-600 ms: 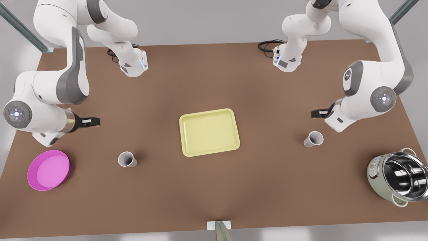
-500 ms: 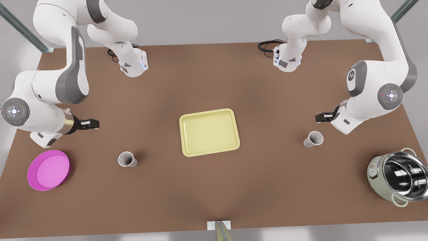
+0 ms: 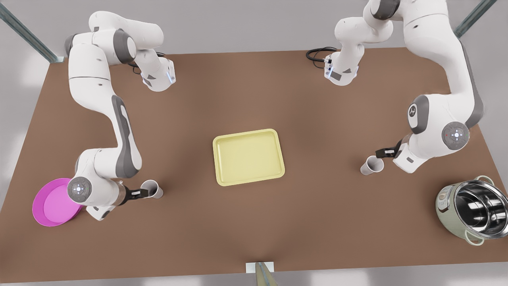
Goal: Use both arms to respectively pick up the white IKEA cups from the middle-left and middle-right positions, then place the white IKEA cups onto the middle-middle tray, ensuring that the cups remain upright and do not tip over
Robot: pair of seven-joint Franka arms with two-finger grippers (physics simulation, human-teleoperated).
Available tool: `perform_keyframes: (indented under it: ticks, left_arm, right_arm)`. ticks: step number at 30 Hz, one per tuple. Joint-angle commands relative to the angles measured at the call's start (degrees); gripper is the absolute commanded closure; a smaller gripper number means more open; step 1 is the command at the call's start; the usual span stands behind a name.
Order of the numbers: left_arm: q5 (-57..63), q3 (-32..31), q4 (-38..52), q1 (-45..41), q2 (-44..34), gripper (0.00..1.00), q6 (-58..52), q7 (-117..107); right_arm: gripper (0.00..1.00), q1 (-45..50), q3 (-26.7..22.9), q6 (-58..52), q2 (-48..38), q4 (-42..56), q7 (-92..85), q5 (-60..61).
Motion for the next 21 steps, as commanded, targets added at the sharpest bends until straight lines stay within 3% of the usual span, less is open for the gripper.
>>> perform_keyframes:
  ticks: [1, 6, 12, 13, 15, 17, 20, 21]
  left_arm:
    - [-0.2, 0.6, -2.9, 0.6, 2.8, 0.0, 14.1, 0.6]
    - [-2.6, 4.0, -12.4, 2.2, 6.6, 0.0, 29.0, 0.8]
    - [-2.6, 5.6, -16.6, 2.4, 8.1, 0.0, 29.3, 3.3]
    - [-2.7, 5.6, -16.7, 2.3, 8.3, 0.07, 29.1, 3.0]
    - [-2.8, 5.6, -17.1, 2.0, 8.2, 0.61, 28.6, 2.8]
    - [-7.2, 5.6, -16.9, 1.3, 8.0, 0.79, 28.8, 2.8]
    - [-8.0, 5.3, -16.8, -0.1, 7.8, 0.79, 29.0, 2.8]
    - [-8.1, 5.3, -16.6, -0.1, 7.7, 0.79, 29.0, 2.8]
  right_arm:
    - [0.0, -0.1, 0.0, 8.0, -1.2, -2.9, -1.6, 0.5]
    - [0.0, -0.3, 0.0, 10.4, -2.0, -7.1, -1.7, 0.4]
    - [0.0, -1.4, 0.0, 14.7, -1.4, -11.2, -2.1, 0.3]
    - [0.0, -1.4, 0.0, 15.2, -1.5, -11.9, -2.1, 0.3]
    - [0.0, -1.5, 0.1, 15.4, -1.1, -12.3, -2.2, 0.4]
    - [0.0, -1.9, 0.1, 17.9, -0.8, -14.5, -4.0, 0.5]
    - [0.0, -1.9, 0.4, 19.6, -0.8, -16.1, -4.1, 0.4]
    - [0.05, -1.8, 0.8, 20.6, -0.6, -16.3, -4.2, 0.4]
